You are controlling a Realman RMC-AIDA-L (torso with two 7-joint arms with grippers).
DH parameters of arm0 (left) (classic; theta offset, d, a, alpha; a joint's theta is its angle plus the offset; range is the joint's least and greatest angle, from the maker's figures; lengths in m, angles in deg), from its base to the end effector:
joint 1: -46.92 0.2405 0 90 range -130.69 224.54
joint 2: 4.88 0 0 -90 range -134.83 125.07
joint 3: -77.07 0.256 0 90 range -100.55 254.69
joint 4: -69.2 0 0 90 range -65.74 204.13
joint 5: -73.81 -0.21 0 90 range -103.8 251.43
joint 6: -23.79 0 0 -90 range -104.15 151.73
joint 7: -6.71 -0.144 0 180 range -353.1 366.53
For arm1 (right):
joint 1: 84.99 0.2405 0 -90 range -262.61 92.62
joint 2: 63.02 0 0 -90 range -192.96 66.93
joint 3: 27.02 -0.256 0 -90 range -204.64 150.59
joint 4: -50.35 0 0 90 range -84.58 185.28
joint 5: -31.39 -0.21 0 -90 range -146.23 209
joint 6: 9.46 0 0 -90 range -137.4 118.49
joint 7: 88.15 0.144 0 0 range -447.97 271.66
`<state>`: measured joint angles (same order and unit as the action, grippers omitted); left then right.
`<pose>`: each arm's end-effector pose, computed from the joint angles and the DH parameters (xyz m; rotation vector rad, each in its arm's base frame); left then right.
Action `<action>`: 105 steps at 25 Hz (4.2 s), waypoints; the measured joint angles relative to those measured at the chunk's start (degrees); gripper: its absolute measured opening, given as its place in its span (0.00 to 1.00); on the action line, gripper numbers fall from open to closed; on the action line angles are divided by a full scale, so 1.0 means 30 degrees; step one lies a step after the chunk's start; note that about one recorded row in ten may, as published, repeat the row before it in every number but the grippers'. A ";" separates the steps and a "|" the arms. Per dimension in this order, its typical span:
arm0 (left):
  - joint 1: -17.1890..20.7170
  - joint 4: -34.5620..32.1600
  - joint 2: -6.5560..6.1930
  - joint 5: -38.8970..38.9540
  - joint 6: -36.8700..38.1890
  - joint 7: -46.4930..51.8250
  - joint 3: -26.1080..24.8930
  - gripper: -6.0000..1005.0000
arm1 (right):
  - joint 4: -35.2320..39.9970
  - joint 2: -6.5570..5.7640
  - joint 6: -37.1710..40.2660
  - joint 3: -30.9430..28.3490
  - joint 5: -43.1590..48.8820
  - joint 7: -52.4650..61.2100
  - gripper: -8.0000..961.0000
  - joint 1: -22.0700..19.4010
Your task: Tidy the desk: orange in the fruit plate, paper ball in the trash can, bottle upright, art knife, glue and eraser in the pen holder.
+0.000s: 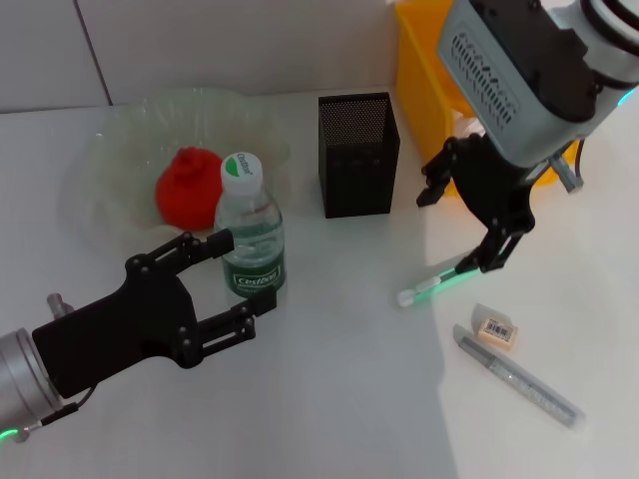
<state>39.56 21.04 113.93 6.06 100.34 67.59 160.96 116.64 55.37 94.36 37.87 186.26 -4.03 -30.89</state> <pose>-0.2493 0.2635 -0.0348 -2.5500 -0.3561 -0.9631 0.1253 0.3857 0.0238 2.9717 0.5585 0.7659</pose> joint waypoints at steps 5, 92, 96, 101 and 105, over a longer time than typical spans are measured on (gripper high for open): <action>-0.0043 0.0492 -0.0015 0.0462 0.0070 -0.0376 -0.0001 0.79 | -0.1069 0.0080 -0.0166 0.0604 0.0053 -0.0436 0.87 0.0097; -0.1878 0.3891 -0.0111 -0.2114 0.2376 -0.1237 0.0095 0.78 | -1.0229 0.0224 -0.8102 0.1877 0.0453 -0.1178 0.79 0.1823; -0.1883 0.3893 -0.0110 -0.2113 0.2511 -0.1264 0.0003 0.78 | -1.0231 0.0233 -0.8095 0.1805 0.0422 -0.1134 0.78 0.1843; -0.1908 0.3893 -0.0111 -0.2112 0.2520 -0.1258 0.0000 0.78 | -1.0353 0.0235 -0.8353 0.1886 0.0447 -0.0878 0.77 0.1878; -0.1938 0.3893 -0.0112 -0.2113 0.2520 -0.1241 -0.0015 0.78 | -1.0644 0.0210 -0.8498 0.1874 0.0468 -0.0872 0.71 0.1938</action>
<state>33.75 32.72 113.59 -0.28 107.90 63.86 160.92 84.70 56.00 68.86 43.49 187.67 -6.64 -25.07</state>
